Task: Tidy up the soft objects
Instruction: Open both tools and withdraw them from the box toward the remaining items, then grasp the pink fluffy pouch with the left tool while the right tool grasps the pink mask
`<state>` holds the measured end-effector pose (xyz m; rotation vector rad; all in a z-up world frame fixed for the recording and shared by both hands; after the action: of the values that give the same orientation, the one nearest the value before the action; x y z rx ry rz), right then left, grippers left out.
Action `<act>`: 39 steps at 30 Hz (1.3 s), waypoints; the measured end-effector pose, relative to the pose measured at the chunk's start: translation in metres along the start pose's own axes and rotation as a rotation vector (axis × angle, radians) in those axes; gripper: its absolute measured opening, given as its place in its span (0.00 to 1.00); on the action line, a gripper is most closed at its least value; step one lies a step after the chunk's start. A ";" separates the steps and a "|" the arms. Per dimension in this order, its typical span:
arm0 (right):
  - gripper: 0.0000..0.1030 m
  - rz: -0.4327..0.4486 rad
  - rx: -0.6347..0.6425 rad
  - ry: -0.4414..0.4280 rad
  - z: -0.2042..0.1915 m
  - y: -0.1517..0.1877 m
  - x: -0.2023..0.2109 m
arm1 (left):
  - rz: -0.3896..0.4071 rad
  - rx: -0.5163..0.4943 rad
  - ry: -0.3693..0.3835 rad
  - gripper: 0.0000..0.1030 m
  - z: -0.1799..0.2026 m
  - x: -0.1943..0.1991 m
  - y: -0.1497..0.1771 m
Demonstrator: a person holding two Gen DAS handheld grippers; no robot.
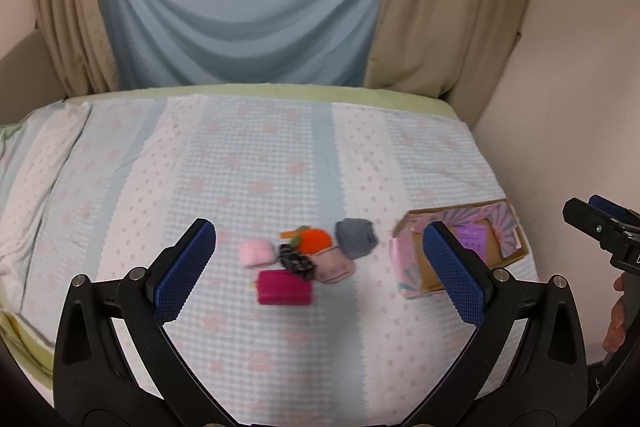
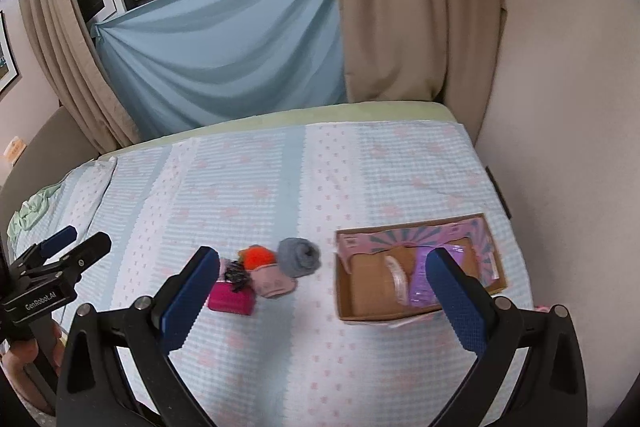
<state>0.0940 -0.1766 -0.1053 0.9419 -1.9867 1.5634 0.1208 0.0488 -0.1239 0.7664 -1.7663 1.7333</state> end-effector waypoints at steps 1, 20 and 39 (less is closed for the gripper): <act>1.00 -0.005 -0.001 -0.002 -0.008 -0.001 -0.008 | -0.005 0.001 -0.003 1.00 -0.008 -0.005 0.000; 1.00 -0.129 -0.124 0.007 -0.064 0.057 -0.221 | -0.193 -0.011 0.058 1.00 -0.093 -0.220 0.062; 0.93 -0.215 -0.327 -0.002 -0.007 0.150 -0.381 | -0.329 -0.044 0.115 0.80 -0.065 -0.392 0.152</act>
<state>0.2387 -0.0591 -0.4705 0.9819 -1.9882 1.0826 0.2806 0.1241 -0.5109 0.8654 -1.5009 1.4848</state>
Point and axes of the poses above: each gripper's, at about its wrist camera, not at the fingertips, and x roughly against the way its jaws point, z to its right, y to its underside, the point moved 5 cm from there along -x, roughly the way its jaws point, and after that the axes turned 11 degrees about -y, right-handed, at the moved point
